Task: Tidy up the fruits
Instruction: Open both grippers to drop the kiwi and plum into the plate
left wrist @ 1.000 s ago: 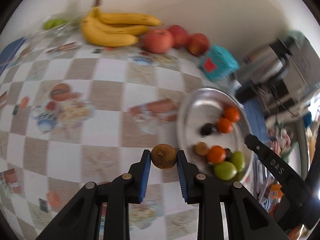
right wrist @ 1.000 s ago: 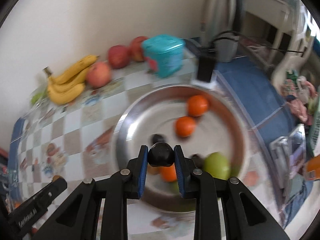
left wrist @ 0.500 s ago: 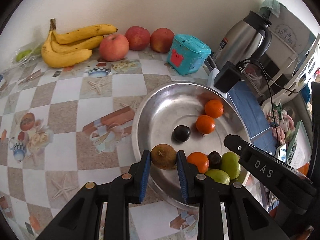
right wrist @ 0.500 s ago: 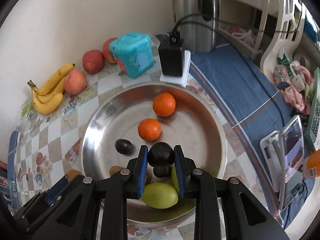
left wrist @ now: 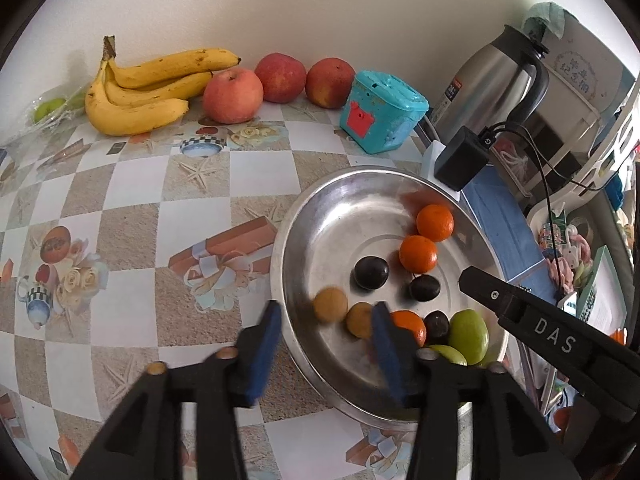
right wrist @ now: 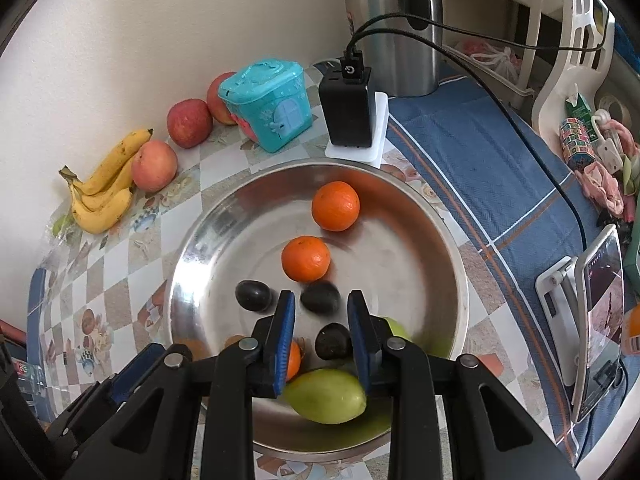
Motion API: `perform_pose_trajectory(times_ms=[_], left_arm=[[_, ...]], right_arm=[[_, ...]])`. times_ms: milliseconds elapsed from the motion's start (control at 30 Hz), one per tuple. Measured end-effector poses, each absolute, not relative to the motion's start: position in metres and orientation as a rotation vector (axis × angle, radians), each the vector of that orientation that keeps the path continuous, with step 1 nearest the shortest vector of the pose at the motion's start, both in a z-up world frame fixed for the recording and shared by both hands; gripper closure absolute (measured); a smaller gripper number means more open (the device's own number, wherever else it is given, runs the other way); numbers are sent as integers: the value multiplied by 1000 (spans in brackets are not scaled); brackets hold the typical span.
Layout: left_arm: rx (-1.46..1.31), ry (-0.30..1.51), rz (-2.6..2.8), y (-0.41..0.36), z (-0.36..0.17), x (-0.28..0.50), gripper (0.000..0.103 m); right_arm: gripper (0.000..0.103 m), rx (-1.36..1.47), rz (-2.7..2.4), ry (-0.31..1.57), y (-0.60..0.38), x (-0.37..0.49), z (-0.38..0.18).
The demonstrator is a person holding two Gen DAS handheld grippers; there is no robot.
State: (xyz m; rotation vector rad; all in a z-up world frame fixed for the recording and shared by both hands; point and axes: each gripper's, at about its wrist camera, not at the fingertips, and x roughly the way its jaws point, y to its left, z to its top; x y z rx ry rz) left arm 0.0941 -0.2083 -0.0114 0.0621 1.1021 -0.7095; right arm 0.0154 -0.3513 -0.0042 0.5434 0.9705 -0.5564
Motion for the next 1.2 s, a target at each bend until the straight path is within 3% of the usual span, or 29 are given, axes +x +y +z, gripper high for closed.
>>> perform_pose_trajectory(times_ms=[433, 533, 800, 867, 1000, 1067, 1200], left_arm=[[13, 1144, -638, -185, -15, 110, 42], [3, 1155, -622, -180, -17, 113, 41], [-8, 1166, -597, -173, -19, 116, 39], [-6, 1172, -588, -172, -20, 117, 38], [-10, 1181, -579, -170, -21, 118, 38], [-10, 1183, -576, -169, -22, 118, 38], [-9, 1189, -568, -167, -23, 119, 37]], right_arm=[[73, 465, -533, 994, -343, 18, 0], [55, 445, -536, 1002, -340, 19, -1], [51, 388, -541, 1026, -332, 22, -6], [38, 400, -534, 1027, -333, 21, -8], [34, 416, -527, 1025, -334, 21, -11], [10, 445, -512, 1019, -335, 20, -13], [7, 456, -509, 1002, -335, 18, -13]])
